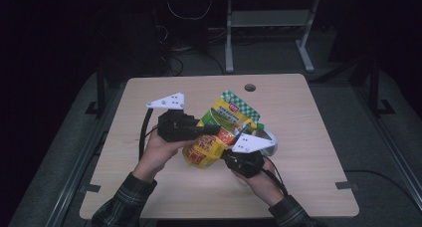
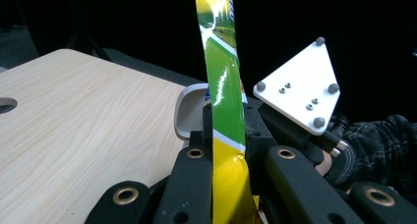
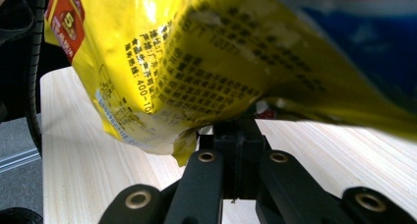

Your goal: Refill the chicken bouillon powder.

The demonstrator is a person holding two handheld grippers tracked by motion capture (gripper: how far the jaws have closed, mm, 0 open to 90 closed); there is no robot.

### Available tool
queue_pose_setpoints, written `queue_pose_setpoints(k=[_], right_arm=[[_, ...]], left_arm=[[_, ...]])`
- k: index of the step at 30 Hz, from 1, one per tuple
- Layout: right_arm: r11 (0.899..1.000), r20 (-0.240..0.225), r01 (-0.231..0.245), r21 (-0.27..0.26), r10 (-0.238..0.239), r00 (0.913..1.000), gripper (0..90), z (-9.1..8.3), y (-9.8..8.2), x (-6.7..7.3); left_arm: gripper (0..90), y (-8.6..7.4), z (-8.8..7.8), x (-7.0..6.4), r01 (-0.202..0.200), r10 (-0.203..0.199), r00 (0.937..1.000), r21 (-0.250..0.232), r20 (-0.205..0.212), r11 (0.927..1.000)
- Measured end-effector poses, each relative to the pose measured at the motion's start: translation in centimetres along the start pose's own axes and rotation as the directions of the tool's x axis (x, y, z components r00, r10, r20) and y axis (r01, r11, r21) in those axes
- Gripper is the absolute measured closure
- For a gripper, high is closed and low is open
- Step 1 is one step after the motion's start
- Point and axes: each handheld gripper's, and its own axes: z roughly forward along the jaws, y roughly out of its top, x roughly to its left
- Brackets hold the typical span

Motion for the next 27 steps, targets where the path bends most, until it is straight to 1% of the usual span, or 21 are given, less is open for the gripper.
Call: queue_pose_setpoints(k=[2,3,5,6,9,15,19,21,22,25,27], right_arm=[[1.0,-0.007,0.004,-0.006,-0.004,1.0,90.0,0.1,0.0,0.1],[1.0,-0.009,-0.004,0.0,0.004,1.0,90.0,0.1,0.0,0.2],[1.0,-0.016,0.005,-0.005,-0.005,0.9999,90.0,0.2,0.0,0.3],[1.0,-0.021,-0.003,-0.003,0.003,0.9998,90.0,0.2,0.0,0.4],[1.0,-0.032,-0.005,-0.001,0.005,0.9995,90.0,0.5,0.0,0.7],[1.0,-0.056,0.001,-0.012,-0.001,0.9984,90.0,1.2,0.0,1.4],[1.0,-0.067,0.003,-0.019,-0.004,0.9978,90.0,1.6,-0.1,1.6],[1.0,-0.073,0.0,-0.022,-0.002,0.9974,90.0,1.7,-0.2,1.8],[1.0,-0.073,0.001,-0.024,-0.002,0.9973,90.0,1.7,-0.2,1.8],[0.999,-0.077,0.008,-0.032,-0.01,0.997,90.0,1.9,-0.2,1.9],[1.0,-0.083,0.007,-0.03,-0.009,0.9965,90.0,2.0,-0.2,2.0]], left_arm=[[84.7,0.1,0.1,0.0,-0.002,0.002,1.0,0.008,-0.003,1.0],[84.7,0.2,0.1,0.0,-0.003,0.003,1.0,0.013,-0.003,0.9999],[84.7,0.4,0.3,0.0,-0.003,0.003,1.0,0.021,-0.004,0.9998],[84.7,0.4,0.4,0.0,-0.002,0.002,1.0,0.024,-0.003,0.9997],[84.7,0.5,0.6,-0.1,0.002,-0.001,1.0,0.034,-0.005,0.9994],[84.8,0.6,0.5,0.0,0.013,-0.012,0.9998,0.052,-0.018,0.9986],[84.8,0.6,0.5,0.1,0.026,-0.024,0.9995,0.071,-0.023,0.9971],[84.8,0.7,0.5,0.0,0.025,-0.023,0.9994,0.076,-0.024,0.9968],[84.8,0.8,0.5,0.0,0.024,-0.022,0.9994,0.085,-0.028,0.996],[84.8,1.0,0.5,0.0,0.027,-0.024,0.9992,0.097,-0.031,0.9949],[84.7,1.0,0.7,-0.1,0.031,-0.028,0.9993,0.111,-0.026,0.9934]])
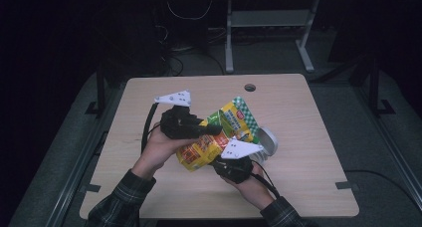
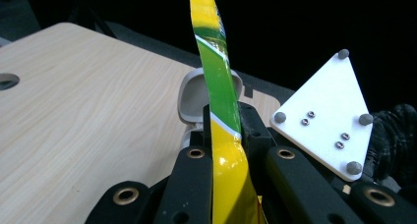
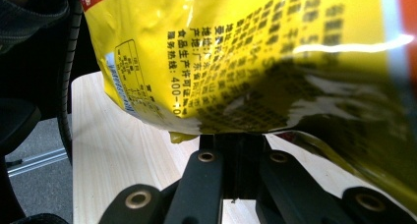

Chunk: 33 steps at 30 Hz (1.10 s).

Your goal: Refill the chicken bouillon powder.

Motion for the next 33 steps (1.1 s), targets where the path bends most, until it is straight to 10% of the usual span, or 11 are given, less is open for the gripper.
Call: queue_pose_setpoints(k=[33], right_arm=[[1.0,-0.023,-0.004,0.005,0.004,0.9997,90.0,1.1,-0.6,0.9]], left_arm=[[84.9,1.4,1.1,-0.7,-0.01,0.009,0.9999,0.107,0.011,0.9942]])
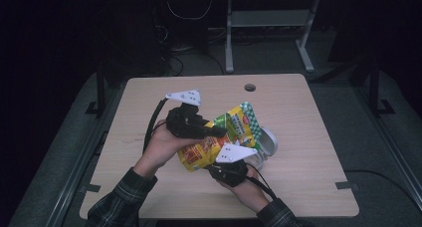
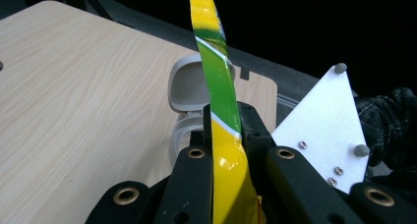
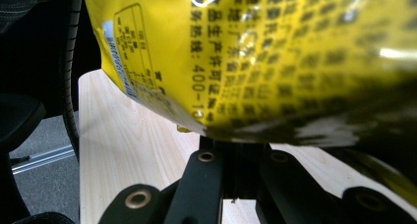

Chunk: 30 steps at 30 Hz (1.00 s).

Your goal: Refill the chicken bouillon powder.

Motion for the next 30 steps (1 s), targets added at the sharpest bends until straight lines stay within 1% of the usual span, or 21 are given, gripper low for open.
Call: queue_pose_setpoints(k=[7,11,16,17,18,22,23,26,28,30], right_arm=[[1.0,-0.006,-0.004,-0.003,0.004,1.0,90.0,0.1,-0.1,0.1],[1.0,-0.009,0.002,-0.013,-0.002,1.0,90.0,0.2,-0.2,0.2],[1.0,-0.014,0.011,-0.026,-0.012,0.9998,90.0,0.6,-0.2,0.6],[1.0,-0.014,0.011,-0.029,-0.012,0.9998,90.0,0.6,-0.2,0.6],[0.999,-0.016,0.011,-0.031,-0.011,0.9998,90.0,0.7,-0.2,0.6],[0.999,-0.018,0.011,-0.03,-0.011,0.9998,90.0,0.8,-0.2,0.7],[1.0,-0.018,0.009,-0.029,-0.01,0.9998,90.0,0.8,-0.2,0.8],[1.0,-0.019,0.005,-0.029,-0.006,0.9998,90.0,0.8,-0.2,0.7],[1.0,-0.019,0.003,-0.03,-0.003,0.9998,90.0,0.8,-0.2,0.7],[0.999,-0.022,-0.002,-0.033,0.001,0.9998,90.0,0.7,-0.2,0.6]], left_arm=[[84.7,0.0,0.2,0.1,0.003,-0.003,1.0,0.003,-0.009,1.0],[84.7,0.2,0.4,0.2,0.018,-0.018,0.9995,0.026,-0.026,0.9995],[84.7,0.3,0.8,0.1,0.018,-0.015,0.9988,0.056,-0.046,0.9983],[84.7,0.4,0.8,0.1,0.023,-0.02,0.9986,0.061,-0.05,0.9979],[84.7,0.4,0.9,0.1,0.03,-0.027,0.9983,0.062,-0.052,0.9977],[84.7,0.4,1.1,0.4,0.035,-0.03,0.9976,0.079,-0.062,0.9963],[84.7,0.4,1.2,0.4,0.04,-0.036,0.9972,0.076,-0.066,0.9963],[84.8,0.5,1.4,0.5,0.038,-0.031,0.9964,0.086,-0.079,0.9956],[84.8,0.6,1.5,0.5,0.045,-0.037,0.9961,0.088,-0.08,0.9951],[84.8,0.7,1.6,0.5,0.04,-0.033,0.996,0.093,-0.083,0.9948]])
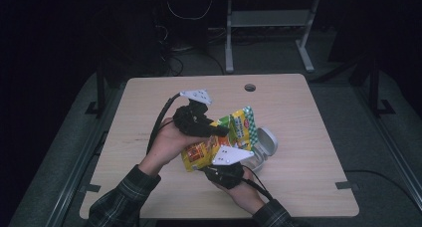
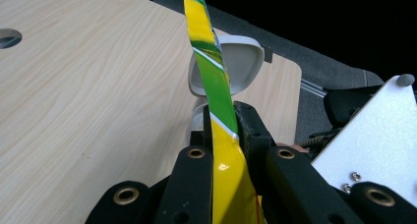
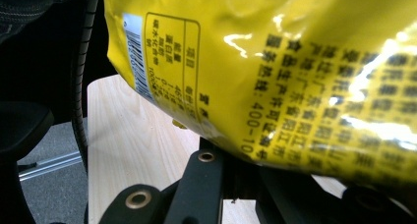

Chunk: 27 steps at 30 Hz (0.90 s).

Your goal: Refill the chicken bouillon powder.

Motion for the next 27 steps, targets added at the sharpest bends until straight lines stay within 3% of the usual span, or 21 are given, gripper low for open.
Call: queue_pose_setpoints(k=[10,27], right_arm=[[1.0,-0.002,-0.009,-0.011,0.009,1.0,90.0,-0.2,0.2,-0.2],[0.999,-0.013,-0.017,-0.028,0.016,0.9998,90.0,-0.2,0.5,-0.2]], left_arm=[[84.8,0.7,0.5,0.0,0.001,-0.001,0.9999,0.027,-0.011,0.9996],[84.8,1.9,1.1,0.1,-0.004,0.007,0.9997,0.115,-0.024,0.9933]])
